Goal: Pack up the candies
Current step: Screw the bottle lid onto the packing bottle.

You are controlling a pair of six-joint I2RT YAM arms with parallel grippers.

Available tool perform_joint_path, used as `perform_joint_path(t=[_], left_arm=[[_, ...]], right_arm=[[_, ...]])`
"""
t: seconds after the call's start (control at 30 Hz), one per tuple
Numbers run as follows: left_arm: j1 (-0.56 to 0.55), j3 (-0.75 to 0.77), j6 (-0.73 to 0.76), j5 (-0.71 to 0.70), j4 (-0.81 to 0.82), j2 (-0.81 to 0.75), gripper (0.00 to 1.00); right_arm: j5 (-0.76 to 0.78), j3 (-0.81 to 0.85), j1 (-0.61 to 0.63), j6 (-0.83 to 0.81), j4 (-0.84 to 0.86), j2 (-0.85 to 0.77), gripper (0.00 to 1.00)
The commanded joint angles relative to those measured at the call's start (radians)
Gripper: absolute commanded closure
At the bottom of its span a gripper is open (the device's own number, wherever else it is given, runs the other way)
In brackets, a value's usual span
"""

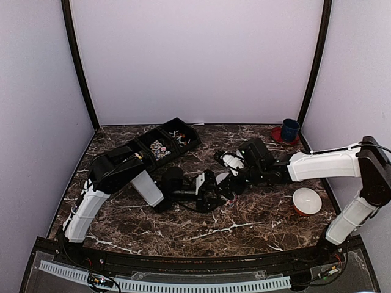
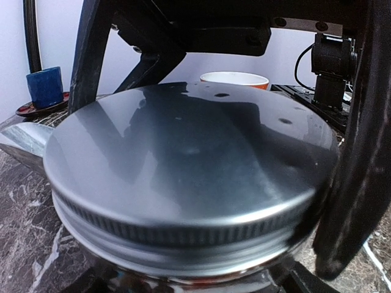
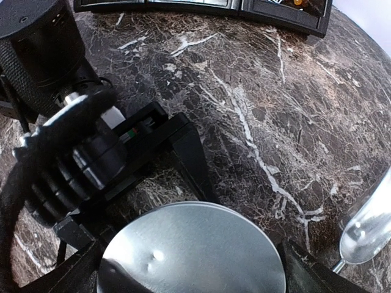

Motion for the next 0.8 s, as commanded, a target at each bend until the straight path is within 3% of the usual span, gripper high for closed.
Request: perform_joint_path(t=[0.0, 0.2, 0.47, 0.77], left_arm=[[-0.009, -0.049, -0.011, -0.079, -0.261, 0.063, 0.30], [-0.009, -0.049, -0.007, -0.064, -0.260, 0.064, 0.30], [-0.009, -0.051, -0.015, 0.020, -0.235, 0.069, 0.26], [-0.009, -0.051, -0.016, 0.079, -0.227, 0.073, 0.26]], right_arm=[[0.041, 0.006, 0.033, 0.085, 0.080, 0.018, 0.04], [0.003, 0.023, 0.021, -0.017, -0.013, -0.030, 0.02], [-0.216, 0.046, -0.099, -0.182, -0.151, -0.074, 0.03], [-0.310, 0.081, -0.108, -0.438, -0.269, -0.065, 0.02]])
